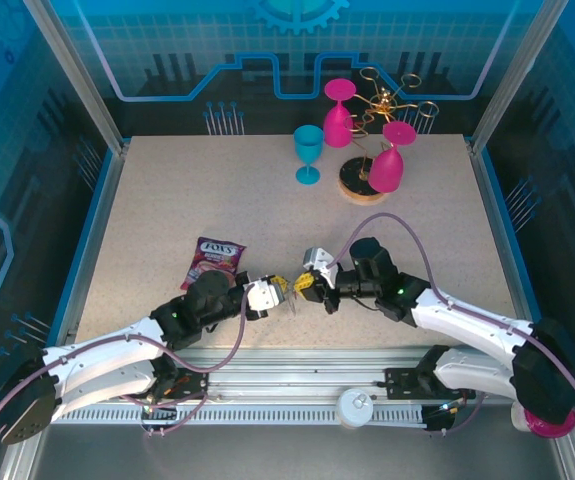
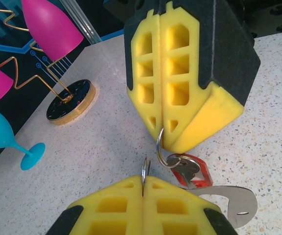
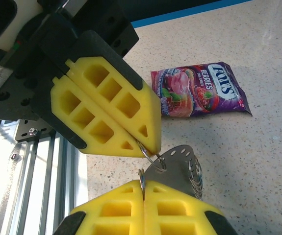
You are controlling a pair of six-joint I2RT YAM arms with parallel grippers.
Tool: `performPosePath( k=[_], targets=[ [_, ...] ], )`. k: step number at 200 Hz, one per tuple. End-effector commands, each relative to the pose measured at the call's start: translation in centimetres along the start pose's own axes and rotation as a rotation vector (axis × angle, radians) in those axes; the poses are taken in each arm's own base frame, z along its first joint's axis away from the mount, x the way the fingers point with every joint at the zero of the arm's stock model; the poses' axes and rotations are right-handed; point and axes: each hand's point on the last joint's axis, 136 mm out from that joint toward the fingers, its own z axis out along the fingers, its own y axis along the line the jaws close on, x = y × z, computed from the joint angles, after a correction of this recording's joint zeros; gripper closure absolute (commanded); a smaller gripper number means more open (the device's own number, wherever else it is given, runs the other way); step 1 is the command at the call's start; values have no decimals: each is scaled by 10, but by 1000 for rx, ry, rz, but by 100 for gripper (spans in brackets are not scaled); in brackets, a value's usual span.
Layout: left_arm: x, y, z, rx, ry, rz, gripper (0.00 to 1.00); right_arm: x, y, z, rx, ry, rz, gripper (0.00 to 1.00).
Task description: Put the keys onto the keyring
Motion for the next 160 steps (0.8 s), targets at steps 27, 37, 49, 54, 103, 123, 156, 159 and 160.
performPosePath(
  k=[27,37,49,54,103,123,156,159,160],
  targets=[
    [-11,0,-1,-7,-52,33,100,-22,0,5,-5,-55,-9,100],
    [-11,1,-1,-9,-52,32,100,-23,0,5,-3,-63,-3,100],
    [-11,1,-1,-9,-52,33,100,-23,-3,5,9,-63,4,100],
    [-11,1,-1,-9,-52,34,100,-23,-5,5,19,-61,11,100],
    [-12,4,-3,-27,-58,43,100,-9,-37,3,166,-22,173,100],
    [-14,6,-3,-48,-64,59,100,-8,-41,6,172,-27,225,100],
    [-17,12,-3,-78,-77,71,100,-20,-32,12,89,-73,267,100],
    [-18,13,-4,-82,-79,71,100,-21,-32,12,79,-79,269,100],
    [-18,13,-4,-83,-80,72,100,-21,-32,12,79,-79,269,100]
  ],
)
